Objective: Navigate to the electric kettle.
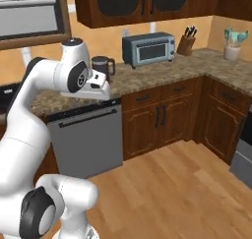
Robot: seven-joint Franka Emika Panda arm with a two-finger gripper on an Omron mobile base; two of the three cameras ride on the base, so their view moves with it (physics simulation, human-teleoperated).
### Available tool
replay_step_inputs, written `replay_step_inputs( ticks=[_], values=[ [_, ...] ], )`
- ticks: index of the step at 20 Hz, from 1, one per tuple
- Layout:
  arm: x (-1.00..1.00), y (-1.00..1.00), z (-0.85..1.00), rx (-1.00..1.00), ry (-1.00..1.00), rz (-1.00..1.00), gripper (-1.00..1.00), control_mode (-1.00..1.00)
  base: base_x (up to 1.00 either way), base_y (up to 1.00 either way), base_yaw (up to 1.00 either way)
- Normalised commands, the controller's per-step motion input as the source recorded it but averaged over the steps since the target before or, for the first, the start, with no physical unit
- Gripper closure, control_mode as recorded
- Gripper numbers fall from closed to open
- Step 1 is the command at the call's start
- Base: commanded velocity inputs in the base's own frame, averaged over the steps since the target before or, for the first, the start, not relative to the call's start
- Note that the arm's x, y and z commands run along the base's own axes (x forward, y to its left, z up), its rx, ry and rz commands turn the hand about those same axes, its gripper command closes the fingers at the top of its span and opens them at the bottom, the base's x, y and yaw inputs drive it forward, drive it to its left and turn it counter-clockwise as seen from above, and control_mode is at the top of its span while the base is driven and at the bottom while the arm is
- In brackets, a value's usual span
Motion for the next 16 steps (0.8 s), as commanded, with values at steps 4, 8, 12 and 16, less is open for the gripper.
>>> replay_step_inputs(
  ticks=[4,8,12,16],
  values=[
    [0.0,0.0,0.0,0.0,0.0,0.0,-1.0,1.0,1.0,-0.48,0.48],
    [0.0,0.0,0.0,0.0,0.0,0.0,-1.0,1.0,0.97,-0.59,0.5],
    [0.0,0.0,0.0,0.0,0.0,0.0,-1.0,1.0,0.8,-0.63,0.5],
    [0.0,0.0,0.0,0.0,0.0,0.0,-1.0,1.0,0.74,-0.52,0.48]
  ],
)
